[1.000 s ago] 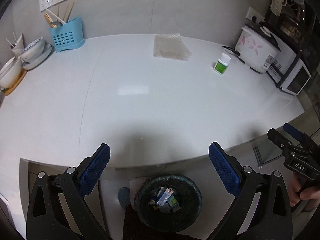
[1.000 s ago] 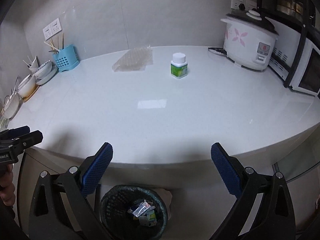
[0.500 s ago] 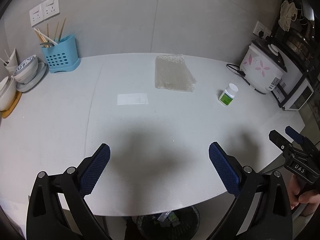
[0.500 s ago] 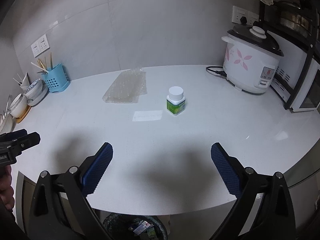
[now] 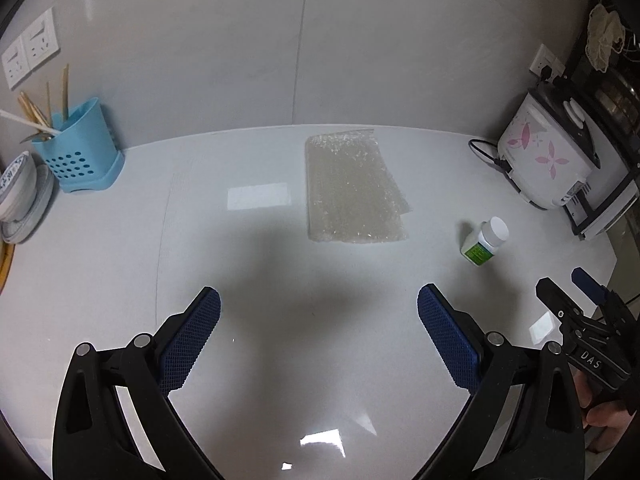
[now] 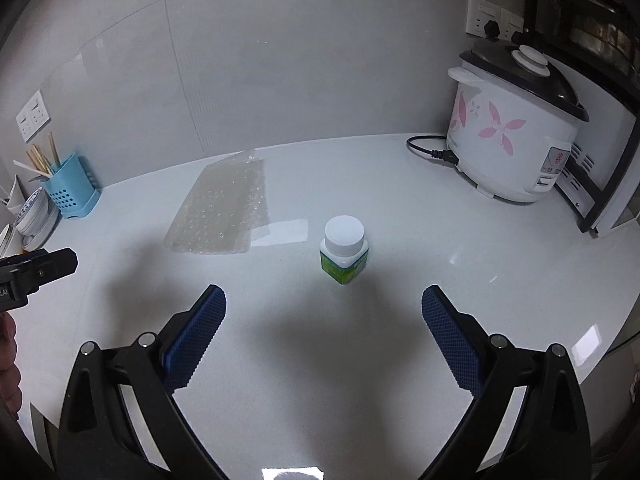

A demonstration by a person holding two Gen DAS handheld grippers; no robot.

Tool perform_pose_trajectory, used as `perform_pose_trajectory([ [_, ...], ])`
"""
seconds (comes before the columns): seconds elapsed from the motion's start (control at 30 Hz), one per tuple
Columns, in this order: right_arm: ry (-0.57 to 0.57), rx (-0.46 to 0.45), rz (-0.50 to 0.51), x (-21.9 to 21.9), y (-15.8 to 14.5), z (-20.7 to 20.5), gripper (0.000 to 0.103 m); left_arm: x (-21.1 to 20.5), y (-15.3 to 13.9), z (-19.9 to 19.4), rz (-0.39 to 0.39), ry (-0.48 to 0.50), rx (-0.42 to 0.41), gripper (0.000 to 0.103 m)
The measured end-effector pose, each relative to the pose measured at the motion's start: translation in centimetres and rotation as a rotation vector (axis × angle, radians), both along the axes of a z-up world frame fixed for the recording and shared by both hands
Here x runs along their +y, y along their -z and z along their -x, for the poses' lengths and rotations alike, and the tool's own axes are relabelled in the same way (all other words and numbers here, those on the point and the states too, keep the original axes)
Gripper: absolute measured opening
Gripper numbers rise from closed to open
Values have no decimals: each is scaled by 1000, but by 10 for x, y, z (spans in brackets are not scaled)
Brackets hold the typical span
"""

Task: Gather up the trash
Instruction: 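Raise both open tools over the counter toward the bubble wrap and pill bottle, then grasp the bubble wrap with the left tool while the right tool grasps the pill bottle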

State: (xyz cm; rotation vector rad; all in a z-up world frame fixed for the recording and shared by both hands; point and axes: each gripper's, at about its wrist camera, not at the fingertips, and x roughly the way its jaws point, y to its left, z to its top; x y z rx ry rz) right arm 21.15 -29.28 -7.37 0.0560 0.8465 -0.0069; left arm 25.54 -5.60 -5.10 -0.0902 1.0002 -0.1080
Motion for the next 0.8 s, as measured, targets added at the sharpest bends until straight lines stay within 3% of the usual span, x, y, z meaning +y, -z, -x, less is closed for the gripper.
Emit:
perform_pose_trajectory([
  [0.3,117,7,-59,-13,17,-43,94,-5,29,-83,-11,36,58,97],
  [0.8,211,27,-39,-20,55,-82,94,-19,109,-187,-3,30,199,97],
])
